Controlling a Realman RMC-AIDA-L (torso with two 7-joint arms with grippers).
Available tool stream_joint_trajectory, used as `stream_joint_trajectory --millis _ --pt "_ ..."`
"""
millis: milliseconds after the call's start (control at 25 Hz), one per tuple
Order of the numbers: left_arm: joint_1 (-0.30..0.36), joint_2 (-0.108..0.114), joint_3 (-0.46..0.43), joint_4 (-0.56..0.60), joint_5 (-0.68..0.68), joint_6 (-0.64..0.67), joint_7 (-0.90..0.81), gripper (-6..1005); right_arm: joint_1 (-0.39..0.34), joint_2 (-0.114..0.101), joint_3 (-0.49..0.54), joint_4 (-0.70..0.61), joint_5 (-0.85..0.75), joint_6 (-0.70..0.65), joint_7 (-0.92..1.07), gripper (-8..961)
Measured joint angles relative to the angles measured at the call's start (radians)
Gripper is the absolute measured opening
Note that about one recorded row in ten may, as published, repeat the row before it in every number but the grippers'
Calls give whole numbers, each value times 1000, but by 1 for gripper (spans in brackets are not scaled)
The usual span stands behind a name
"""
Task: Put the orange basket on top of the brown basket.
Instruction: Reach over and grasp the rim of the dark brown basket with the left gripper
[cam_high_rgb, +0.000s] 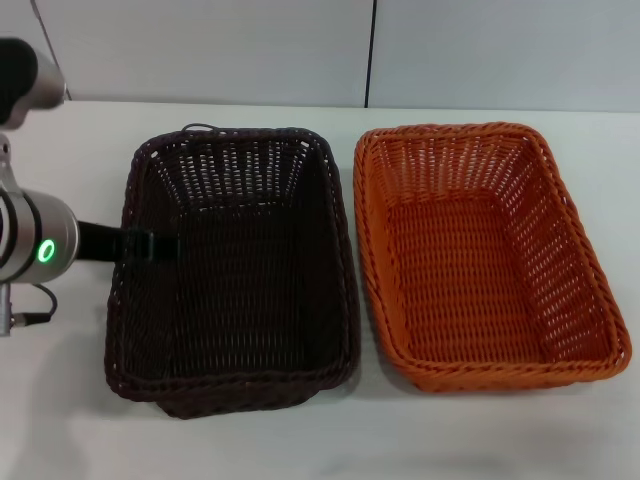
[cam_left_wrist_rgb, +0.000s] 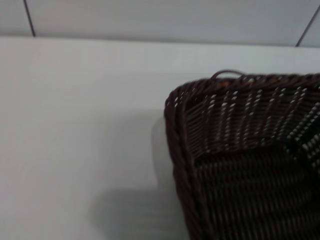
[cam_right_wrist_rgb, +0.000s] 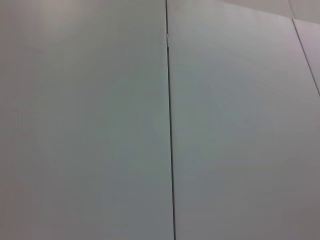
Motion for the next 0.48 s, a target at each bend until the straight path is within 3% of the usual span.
stream_joint_trajectory --millis 480 --pt "-9 1 11 110 2 57 -19 772 -8 0 0 0 0 -10 0 735"
